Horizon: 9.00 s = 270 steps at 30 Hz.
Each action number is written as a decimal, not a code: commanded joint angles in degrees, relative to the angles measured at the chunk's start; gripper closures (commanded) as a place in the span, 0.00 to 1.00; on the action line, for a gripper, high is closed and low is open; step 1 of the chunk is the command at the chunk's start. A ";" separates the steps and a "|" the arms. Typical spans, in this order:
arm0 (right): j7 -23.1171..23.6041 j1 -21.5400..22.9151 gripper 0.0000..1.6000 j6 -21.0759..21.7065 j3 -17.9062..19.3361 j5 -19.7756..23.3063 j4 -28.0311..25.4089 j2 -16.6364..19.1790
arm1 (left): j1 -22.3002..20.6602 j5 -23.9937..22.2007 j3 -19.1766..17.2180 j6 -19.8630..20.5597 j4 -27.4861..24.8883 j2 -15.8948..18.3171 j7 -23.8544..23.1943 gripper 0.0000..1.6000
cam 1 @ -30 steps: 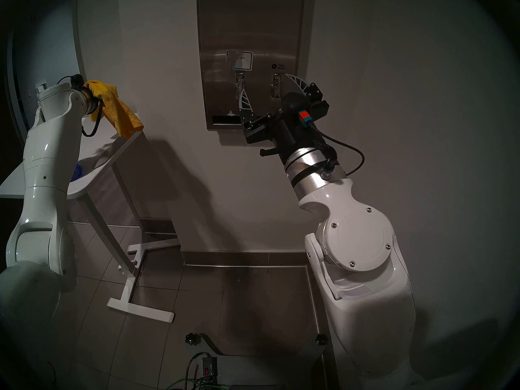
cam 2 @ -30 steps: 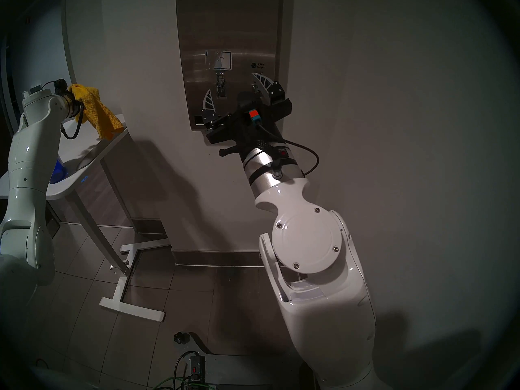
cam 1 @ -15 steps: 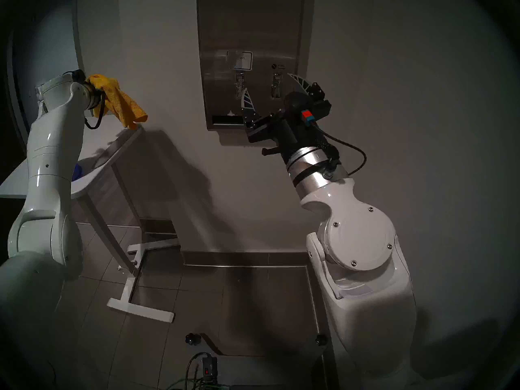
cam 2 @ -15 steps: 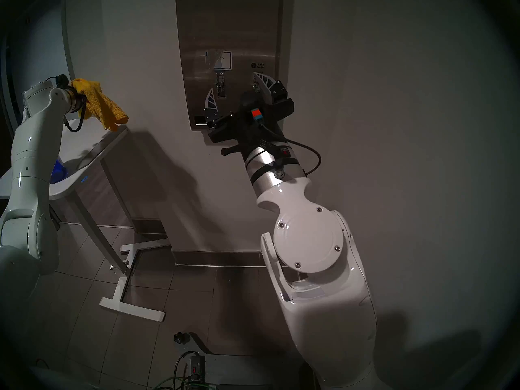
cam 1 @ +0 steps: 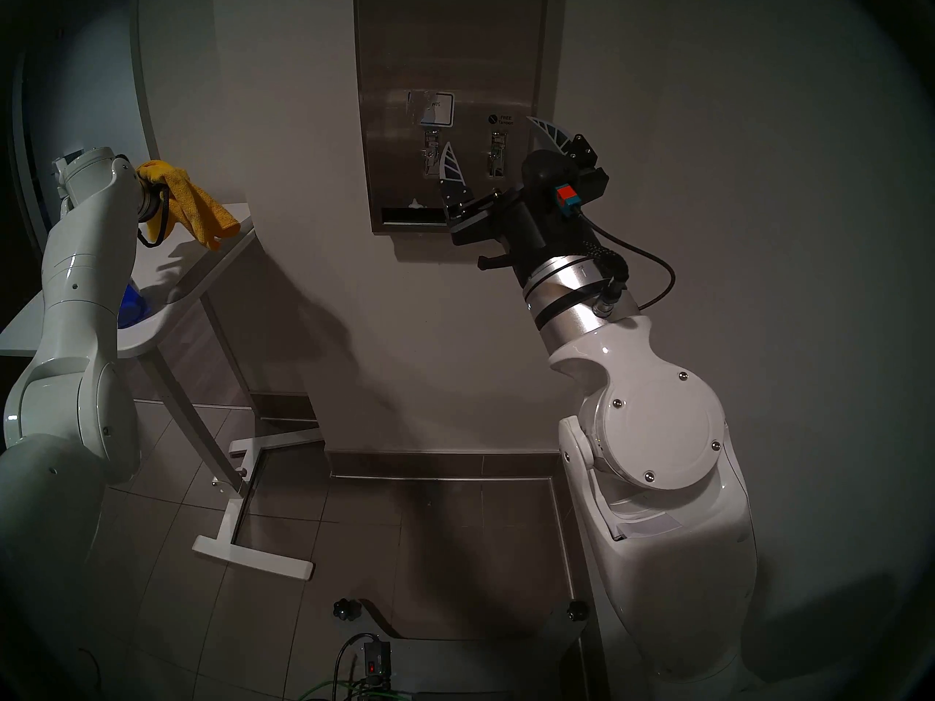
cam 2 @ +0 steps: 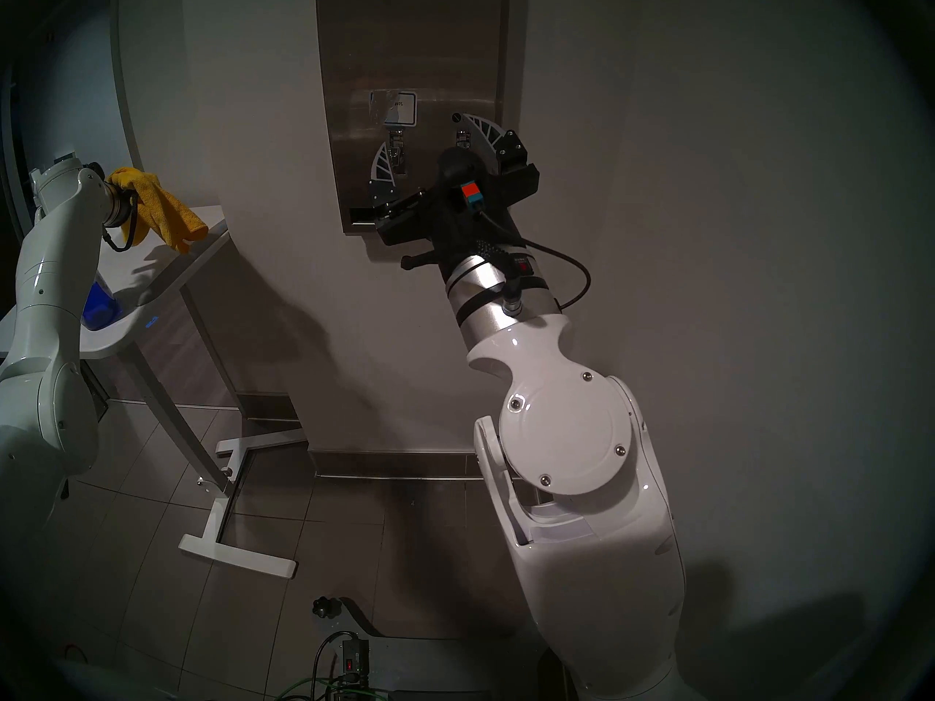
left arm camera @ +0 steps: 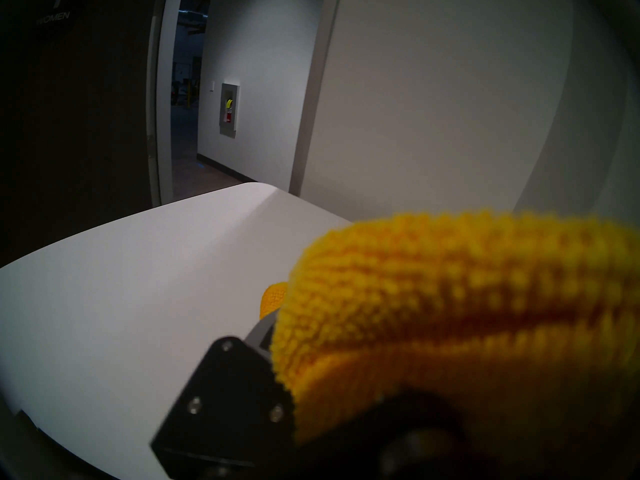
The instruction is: Pick up the cloth and wipe the surface
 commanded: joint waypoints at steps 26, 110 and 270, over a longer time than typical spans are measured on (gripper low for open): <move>-0.28 -0.49 0.00 -0.53 -1.19 0.16 -4.93 0.61 | -8.06 23.18 27.20 -4.08 2.55 6.01 1.59 1.00; -1.07 -4.36 0.00 -1.04 -0.71 0.12 -5.85 3.06 | -29.21 50.90 49.38 -22.59 14.41 9.32 -43.07 1.00; 0.47 -9.32 0.00 -4.10 0.65 0.21 -5.85 6.11 | -44.17 64.43 55.26 -24.50 42.80 -3.63 -80.65 0.00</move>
